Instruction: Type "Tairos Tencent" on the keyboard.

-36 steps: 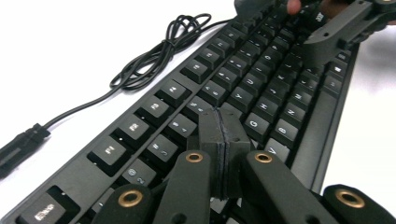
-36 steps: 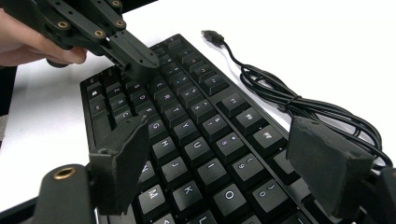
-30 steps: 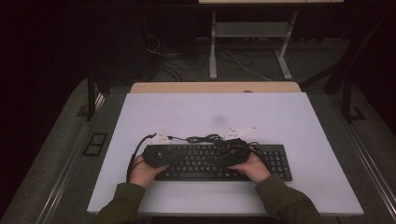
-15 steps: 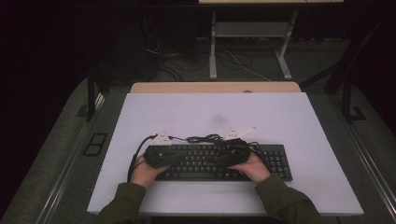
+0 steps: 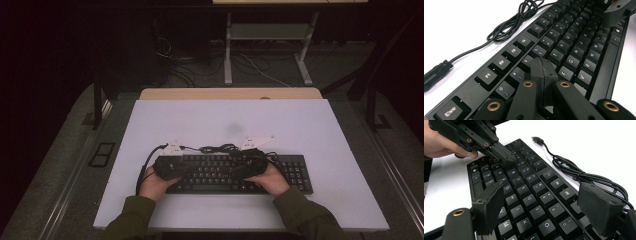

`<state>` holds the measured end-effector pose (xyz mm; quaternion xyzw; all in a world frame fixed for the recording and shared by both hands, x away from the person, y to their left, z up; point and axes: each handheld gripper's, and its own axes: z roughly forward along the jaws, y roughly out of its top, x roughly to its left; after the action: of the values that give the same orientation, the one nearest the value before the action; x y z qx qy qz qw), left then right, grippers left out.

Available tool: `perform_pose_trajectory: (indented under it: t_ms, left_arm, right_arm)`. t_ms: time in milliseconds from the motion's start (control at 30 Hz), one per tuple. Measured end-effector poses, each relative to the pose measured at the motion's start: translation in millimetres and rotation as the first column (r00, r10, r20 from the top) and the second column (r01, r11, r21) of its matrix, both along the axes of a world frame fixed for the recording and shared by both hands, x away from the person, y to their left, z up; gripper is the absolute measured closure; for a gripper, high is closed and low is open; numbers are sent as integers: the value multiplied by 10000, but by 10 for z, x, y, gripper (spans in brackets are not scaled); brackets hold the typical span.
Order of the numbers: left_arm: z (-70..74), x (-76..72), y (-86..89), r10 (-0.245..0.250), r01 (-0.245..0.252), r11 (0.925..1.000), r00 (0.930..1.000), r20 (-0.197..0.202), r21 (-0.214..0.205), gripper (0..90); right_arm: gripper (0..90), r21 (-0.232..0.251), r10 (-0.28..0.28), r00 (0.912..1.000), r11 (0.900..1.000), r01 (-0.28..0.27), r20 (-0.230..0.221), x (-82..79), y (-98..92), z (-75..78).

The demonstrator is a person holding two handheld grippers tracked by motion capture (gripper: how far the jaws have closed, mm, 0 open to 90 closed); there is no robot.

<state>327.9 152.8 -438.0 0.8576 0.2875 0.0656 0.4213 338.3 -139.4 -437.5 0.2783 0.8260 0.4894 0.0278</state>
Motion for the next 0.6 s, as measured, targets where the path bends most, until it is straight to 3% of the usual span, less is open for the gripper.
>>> perform_pose_trajectory:
  t_ms: [367, 600]
  left_arm:
    - [61, -48, 9, 97, -94, 9996, 9999, 111, -283, 890]
    - [73, -73, 44, 235, -233, 9990, 9997, 63, -389, 770]
  right_arm:
    - [211, 33, -7, 10000, 10000, 7, 35, 0, -1, 2]
    - [215, 36, 42, 10000, 10000, -42, -3, -10, 11, 3]
